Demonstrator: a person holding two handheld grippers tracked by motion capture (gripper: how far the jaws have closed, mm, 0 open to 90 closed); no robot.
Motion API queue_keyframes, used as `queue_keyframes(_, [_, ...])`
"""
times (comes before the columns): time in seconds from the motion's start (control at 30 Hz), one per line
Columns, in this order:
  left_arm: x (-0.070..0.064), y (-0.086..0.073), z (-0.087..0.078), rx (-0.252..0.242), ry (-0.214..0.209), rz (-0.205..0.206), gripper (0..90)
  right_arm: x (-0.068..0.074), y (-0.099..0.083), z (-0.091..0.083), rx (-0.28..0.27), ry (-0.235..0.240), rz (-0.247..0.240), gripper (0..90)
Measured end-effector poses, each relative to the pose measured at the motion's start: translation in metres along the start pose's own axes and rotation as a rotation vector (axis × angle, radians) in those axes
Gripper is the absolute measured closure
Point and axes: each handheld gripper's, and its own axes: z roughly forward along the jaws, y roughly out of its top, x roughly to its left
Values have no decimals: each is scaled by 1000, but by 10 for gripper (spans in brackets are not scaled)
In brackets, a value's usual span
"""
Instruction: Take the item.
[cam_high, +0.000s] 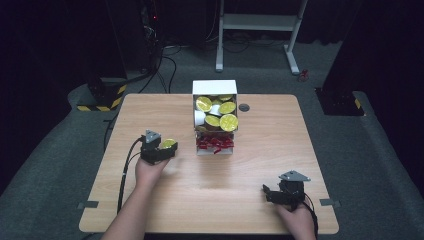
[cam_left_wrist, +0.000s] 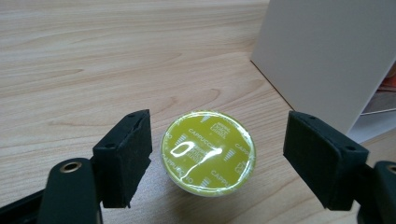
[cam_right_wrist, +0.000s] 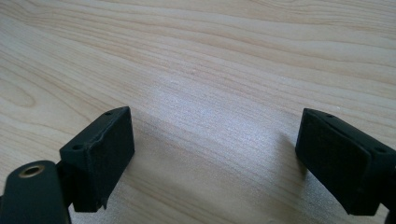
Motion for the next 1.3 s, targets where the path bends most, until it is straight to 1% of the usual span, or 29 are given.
queue_keyframes(0.23, [1,1,-5,-2,-9,4,239,0,0,0,0,0,0,116])
queue_keyframes(0.37, [0,2,-8,-4,-25,5,232,0,0,0,1,0,2,115])
queue_keyframes(0.43, [0,3,-9,0,-34,4,226,0,0,0,1,0,2,115])
queue_keyframes(0.5, [0,3,-11,-2,-40,-8,217,0,0,0,0,0,0,115])
queue_keyframes(0.53, [1,3,-12,2,-39,2,214,0,0,0,0,0,0,115])
queue_keyframes(0.6, [-1,3,-13,-4,-42,-3,207,0,0,0,0,0,0,116])
queue_keyframes(0.63, [0,3,-14,-2,-41,3,205,0,0,0,0,0,0,115])
queue_keyframes(0.73, [-1,4,-16,0,-43,7,198,0,0,0,0,0,0,116])
queue_keyframes(0.8, [-1,4,-17,-6,-47,5,189,0,0,0,0,0,0,116])
queue_keyframes(0.9, [-2,5,-20,-8,-44,7,153,0,0,0,0,0,0,115])
queue_keyframes(0.93, [-2,5,-20,-6,-43,0,145,0,0,0,0,0,0,115])
queue_keyframes(1.1, [-1,5,-24,10,-35,8,110,0,0,0,0,0,0,115])
queue_keyframes(1.13, [0,5,-25,11,-29,17,96,0,0,0,0,0,0,115])
queue_keyframes(1.23, [2,3,-29,15,-23,16,57,0,0,0,0,0,0,115])
queue_keyframes(1.3, [4,1,-32,16,-27,19,46,0,0,0,0,0,0,116])
